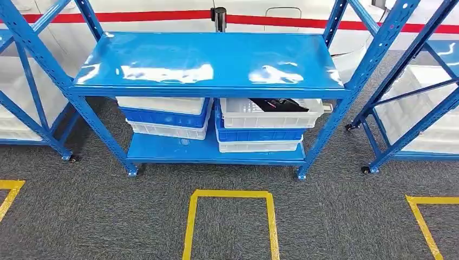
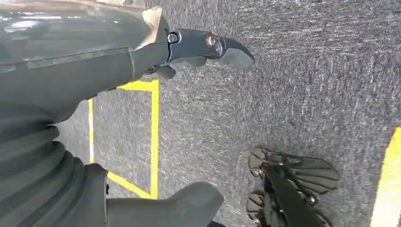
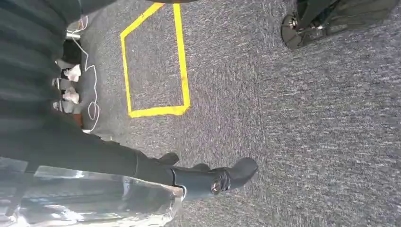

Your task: Take the parts from the cabinet and place them on the table.

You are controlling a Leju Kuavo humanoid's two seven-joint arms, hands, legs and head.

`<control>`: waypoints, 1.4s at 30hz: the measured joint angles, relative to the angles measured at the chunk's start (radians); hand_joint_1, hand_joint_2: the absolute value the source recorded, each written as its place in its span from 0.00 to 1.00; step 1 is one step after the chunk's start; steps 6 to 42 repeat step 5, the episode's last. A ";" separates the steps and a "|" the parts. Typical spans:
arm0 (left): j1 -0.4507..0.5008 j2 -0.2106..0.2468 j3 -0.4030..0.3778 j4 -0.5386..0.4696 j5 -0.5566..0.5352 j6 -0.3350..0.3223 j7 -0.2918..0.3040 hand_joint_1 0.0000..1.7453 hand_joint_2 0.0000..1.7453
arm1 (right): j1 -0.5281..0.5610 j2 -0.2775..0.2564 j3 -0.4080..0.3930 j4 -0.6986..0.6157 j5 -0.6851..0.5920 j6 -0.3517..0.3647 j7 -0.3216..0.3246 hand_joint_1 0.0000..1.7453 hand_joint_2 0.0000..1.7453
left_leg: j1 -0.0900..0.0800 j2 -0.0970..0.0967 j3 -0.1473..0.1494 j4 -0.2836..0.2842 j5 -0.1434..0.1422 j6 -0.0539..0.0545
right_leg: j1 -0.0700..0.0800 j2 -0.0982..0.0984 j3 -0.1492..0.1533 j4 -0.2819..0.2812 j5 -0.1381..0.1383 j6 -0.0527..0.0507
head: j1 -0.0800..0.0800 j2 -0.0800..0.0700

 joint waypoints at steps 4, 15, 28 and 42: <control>0.022 0.016 -0.103 -0.018 0.098 -0.020 0.010 0.00 1.00 | 0.019 -0.010 0.014 -0.016 -0.027 0.046 -0.017 0.00 1.00 | 0.000 0.000 0.000 0.000 0.000 0.000 | 0.000 0.000 0.000 0.000 0.000 0.000 | 0.000 0.000; 0.025 0.018 -0.115 -0.019 0.108 -0.021 0.011 0.00 1.00 | 0.023 -0.010 0.016 -0.018 -0.031 0.051 -0.019 0.00 1.00 | 0.000 0.000 0.000 0.000 0.000 0.000 | 0.000 0.000 0.000 0.000 0.000 0.000 | 0.000 0.000; 0.025 0.018 -0.115 -0.019 0.108 -0.021 0.011 0.00 1.00 | 0.023 -0.010 0.016 -0.018 -0.031 0.051 -0.019 0.00 1.00 | 0.000 0.000 0.000 0.000 0.000 0.000 | 0.000 0.000 0.000 0.000 0.000 0.000 | 0.000 0.000; 0.025 0.018 -0.115 -0.019 0.108 -0.021 0.011 0.00 1.00 | 0.023 -0.010 0.016 -0.018 -0.031 0.051 -0.019 0.00 1.00 | 0.000 0.000 0.000 0.000 0.000 0.000 | 0.000 0.000 0.000 0.000 0.000 0.000 | 0.000 0.000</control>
